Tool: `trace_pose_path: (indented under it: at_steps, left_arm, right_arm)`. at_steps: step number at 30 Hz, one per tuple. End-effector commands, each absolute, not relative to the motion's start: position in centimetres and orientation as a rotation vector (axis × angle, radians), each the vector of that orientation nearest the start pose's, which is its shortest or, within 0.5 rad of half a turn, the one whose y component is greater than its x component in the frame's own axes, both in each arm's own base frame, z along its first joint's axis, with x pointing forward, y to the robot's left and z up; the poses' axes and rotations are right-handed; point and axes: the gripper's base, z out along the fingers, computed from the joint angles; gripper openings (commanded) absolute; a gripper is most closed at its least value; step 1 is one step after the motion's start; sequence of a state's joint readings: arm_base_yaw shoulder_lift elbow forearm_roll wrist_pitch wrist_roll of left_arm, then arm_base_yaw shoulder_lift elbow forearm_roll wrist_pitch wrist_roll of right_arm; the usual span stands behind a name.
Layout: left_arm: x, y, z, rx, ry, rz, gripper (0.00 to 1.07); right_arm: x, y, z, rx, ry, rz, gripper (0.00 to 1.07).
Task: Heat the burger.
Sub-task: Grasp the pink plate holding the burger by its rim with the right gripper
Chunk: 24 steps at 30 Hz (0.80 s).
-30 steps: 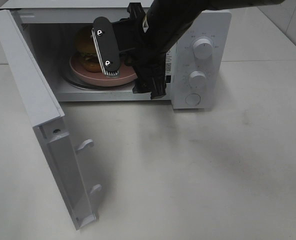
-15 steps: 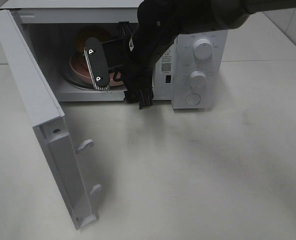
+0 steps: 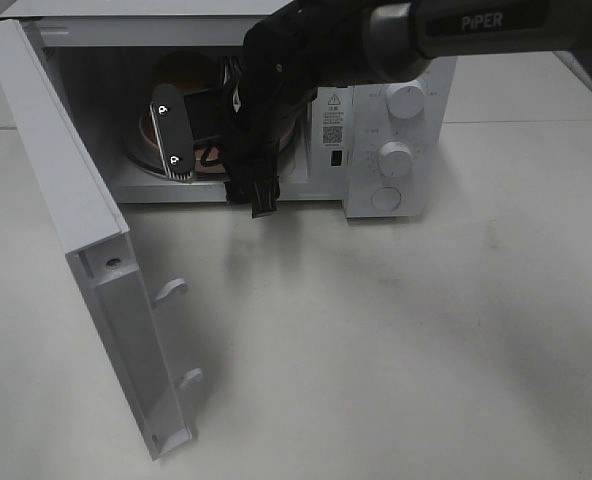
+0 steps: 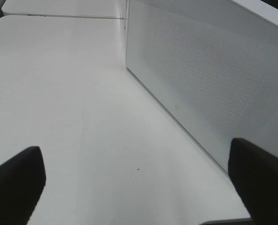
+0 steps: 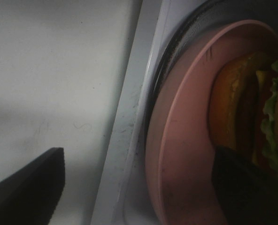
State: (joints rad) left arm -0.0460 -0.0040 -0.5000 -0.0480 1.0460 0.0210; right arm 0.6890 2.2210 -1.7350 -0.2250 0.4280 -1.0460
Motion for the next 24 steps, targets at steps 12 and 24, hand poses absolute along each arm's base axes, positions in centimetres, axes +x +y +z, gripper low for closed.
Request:
trace_pose_path:
  at_steps: [12,24]
  left_arm:
    - [-0.8,-0.4,27.8,0.066,1.998,-0.08,0.98]
    - [-0.8,-0.4,27.8,0.066,1.998,-0.08,0.98]
  right_arm:
    - [42.1,32.5,16.6,-1.937,1.522,-0.346,0.8]
    - [43.6,32.4,15.2,-1.911,1.556,-0.323,0.78]
